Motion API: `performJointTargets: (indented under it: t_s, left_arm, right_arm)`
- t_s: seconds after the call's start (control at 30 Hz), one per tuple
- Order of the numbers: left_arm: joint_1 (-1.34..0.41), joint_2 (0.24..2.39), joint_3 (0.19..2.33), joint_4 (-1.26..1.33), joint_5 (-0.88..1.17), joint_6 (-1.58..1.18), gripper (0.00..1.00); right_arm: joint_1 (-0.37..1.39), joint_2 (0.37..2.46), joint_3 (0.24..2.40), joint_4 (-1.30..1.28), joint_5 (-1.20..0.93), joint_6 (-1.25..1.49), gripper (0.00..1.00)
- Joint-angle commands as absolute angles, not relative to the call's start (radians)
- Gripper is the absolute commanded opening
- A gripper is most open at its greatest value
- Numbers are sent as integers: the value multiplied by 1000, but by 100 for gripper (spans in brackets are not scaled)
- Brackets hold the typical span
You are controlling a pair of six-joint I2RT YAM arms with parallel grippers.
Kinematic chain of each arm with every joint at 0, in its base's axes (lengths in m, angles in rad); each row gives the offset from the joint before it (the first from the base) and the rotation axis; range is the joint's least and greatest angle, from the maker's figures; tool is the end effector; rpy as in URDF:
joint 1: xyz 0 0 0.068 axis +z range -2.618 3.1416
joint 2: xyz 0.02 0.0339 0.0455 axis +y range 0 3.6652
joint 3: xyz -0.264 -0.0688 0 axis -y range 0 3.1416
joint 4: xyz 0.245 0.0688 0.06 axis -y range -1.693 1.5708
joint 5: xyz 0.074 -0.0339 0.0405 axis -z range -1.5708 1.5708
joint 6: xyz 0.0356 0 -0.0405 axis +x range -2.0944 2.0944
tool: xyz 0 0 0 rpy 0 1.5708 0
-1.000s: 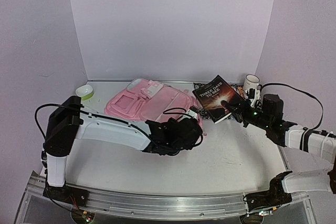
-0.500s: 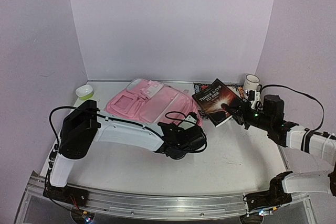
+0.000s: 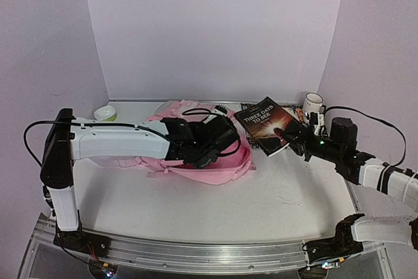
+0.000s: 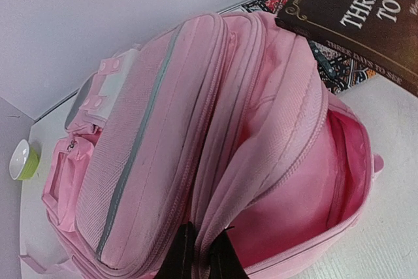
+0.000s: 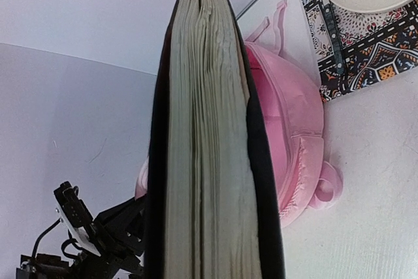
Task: Pack the student bag
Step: Pick up the largest pocket of the bag from the student bag, then place the book in the largest pocket of the bag.
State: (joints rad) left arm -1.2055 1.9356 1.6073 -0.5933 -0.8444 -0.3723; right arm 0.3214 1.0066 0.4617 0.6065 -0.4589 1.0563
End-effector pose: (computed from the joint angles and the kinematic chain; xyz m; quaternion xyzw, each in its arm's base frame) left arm 0.1765 -0.3870 0.2601 0.2303 0.8435 0.0672 0.4806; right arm 0.2087 0.0861 0.2674 0.0850 0.6820 0.5712 0.4486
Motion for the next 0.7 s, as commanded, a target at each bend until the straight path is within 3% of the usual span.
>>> performJointTargets:
  t_s: [0.0, 0.33, 0.67]
  left_arm:
    - [-1134, 1829, 1617, -589, -854, -434, 0]
    - [-1099, 1815, 1664, -581, -782, -471, 0]
    - [-1096, 1807, 1674, -558, -696, -469, 0]
  right_arm:
    - [322, 969, 434, 675, -487, 1129, 0]
    - [424, 982, 411, 724, -430, 1200, 0]
    - [606, 1148, 485, 903, -358, 1223, 0]
